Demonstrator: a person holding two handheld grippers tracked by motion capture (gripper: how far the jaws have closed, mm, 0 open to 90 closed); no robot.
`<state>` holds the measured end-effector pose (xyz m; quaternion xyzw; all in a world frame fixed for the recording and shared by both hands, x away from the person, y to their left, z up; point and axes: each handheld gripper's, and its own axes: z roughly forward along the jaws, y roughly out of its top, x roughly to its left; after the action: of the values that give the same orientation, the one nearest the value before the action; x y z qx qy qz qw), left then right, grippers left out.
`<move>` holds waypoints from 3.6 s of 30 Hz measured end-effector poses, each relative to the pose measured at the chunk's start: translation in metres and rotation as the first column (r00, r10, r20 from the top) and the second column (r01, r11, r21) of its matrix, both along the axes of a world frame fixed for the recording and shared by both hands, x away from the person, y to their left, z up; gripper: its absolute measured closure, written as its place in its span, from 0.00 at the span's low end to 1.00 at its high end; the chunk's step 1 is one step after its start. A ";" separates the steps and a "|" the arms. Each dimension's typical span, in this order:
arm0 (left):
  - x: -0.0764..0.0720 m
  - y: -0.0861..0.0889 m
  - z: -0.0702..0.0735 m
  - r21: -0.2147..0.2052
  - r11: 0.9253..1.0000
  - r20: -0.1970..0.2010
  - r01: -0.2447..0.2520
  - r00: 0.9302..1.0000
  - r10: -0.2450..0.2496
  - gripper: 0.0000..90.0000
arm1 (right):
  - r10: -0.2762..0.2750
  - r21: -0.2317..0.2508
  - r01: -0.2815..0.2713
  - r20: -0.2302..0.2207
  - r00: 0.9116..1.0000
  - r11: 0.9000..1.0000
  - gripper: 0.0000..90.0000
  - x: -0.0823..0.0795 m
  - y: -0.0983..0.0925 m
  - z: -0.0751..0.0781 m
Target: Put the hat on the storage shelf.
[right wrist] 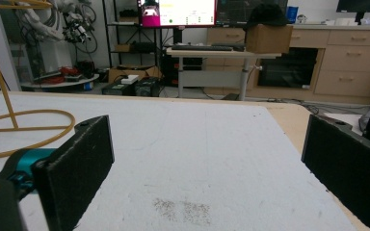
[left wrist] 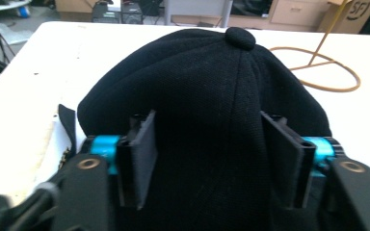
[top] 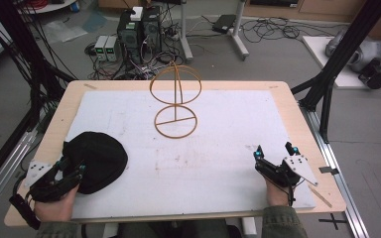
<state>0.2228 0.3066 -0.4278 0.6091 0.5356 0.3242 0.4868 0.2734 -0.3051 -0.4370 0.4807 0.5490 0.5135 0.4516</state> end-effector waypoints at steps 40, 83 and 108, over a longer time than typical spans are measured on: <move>-0.001 -0.012 0.009 0.042 0.999 0.112 0.013 0.994 -0.017 0.97 | 0.009 -0.001 -0.009 -0.005 1.000 1.000 0.05 -0.001 -0.001 -0.001; 0.021 -0.040 0.068 0.050 0.993 0.398 0.108 0.909 -0.119 0.97 | 0.012 -0.004 -0.012 -0.004 1.000 1.000 0.05 0.001 0.000 0.000; 0.056 -0.066 0.113 0.005 0.988 0.474 0.155 0.869 -0.139 0.97 | 0.013 -0.007 -0.013 0.000 1.000 1.000 0.05 0.003 -0.001 0.000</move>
<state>0.2784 0.2408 -0.3145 0.5424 0.3581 0.4160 0.6360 0.2762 -0.3064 -0.4372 0.4756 0.5539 0.5144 0.4499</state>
